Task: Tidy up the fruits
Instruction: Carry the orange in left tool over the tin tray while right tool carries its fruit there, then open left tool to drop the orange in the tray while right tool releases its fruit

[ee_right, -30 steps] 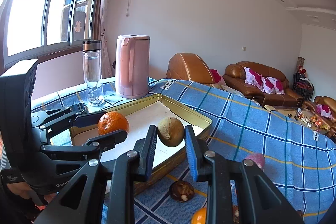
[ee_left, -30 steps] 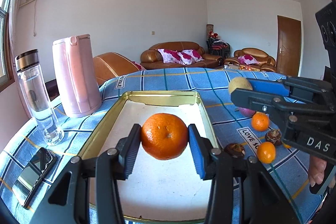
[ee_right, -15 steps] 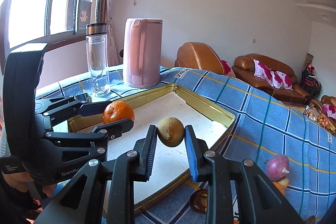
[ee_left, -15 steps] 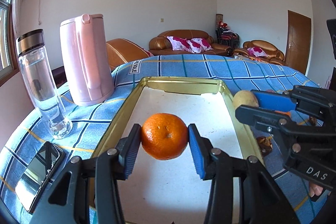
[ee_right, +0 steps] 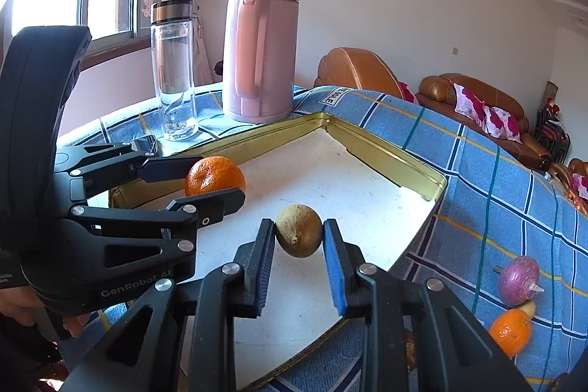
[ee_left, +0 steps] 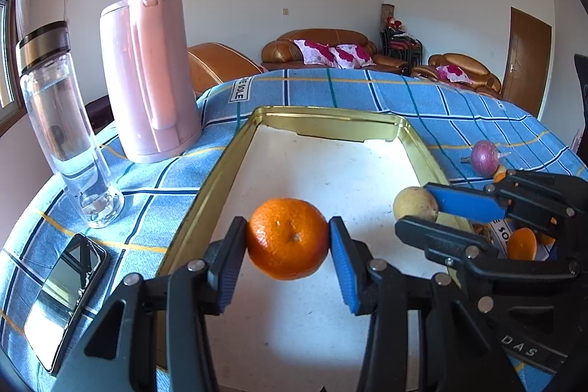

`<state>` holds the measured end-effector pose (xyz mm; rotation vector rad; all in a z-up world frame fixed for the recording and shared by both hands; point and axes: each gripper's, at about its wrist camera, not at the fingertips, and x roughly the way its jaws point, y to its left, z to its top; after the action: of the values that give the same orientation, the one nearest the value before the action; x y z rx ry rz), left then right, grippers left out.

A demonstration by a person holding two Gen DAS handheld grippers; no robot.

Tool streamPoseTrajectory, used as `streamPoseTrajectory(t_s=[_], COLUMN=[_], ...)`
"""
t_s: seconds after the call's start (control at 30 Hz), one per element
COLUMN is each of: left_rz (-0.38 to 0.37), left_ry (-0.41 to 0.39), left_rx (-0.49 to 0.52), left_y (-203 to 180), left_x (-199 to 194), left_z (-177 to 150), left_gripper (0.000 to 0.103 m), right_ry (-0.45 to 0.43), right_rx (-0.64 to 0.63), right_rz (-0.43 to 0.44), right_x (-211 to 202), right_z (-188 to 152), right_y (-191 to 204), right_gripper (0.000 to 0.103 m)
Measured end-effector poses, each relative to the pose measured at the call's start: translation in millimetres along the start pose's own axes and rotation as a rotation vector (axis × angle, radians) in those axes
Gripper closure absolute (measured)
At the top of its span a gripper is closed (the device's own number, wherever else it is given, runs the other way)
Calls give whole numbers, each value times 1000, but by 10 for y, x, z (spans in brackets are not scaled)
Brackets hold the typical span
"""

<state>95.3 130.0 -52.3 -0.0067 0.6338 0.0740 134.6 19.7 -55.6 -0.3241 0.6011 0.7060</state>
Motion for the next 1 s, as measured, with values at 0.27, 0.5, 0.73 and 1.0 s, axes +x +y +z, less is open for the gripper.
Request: streamPoseTrajectory(t_s=[0.27, 0.5, 0.73, 1.0], left_rz=[4, 4, 8, 44], left_ry=[30, 58, 73, 25], left_rx=[5, -1, 1, -8], left_y=[25, 43, 45, 55], left_x=[62, 112, 140, 38], left_z=[0, -1, -5, -9], left_gripper=[56, 56, 56, 46], right_ry=[39, 68, 77, 71], right_rx=[-4, -10, -19, -11], right_rz=[2, -1, -9, -22], right_x=[110, 166, 181, 158], right_z=[-35, -28, -33, -36], right_y=[32, 54, 73, 62], right_gripper=[74, 74, 74, 60])
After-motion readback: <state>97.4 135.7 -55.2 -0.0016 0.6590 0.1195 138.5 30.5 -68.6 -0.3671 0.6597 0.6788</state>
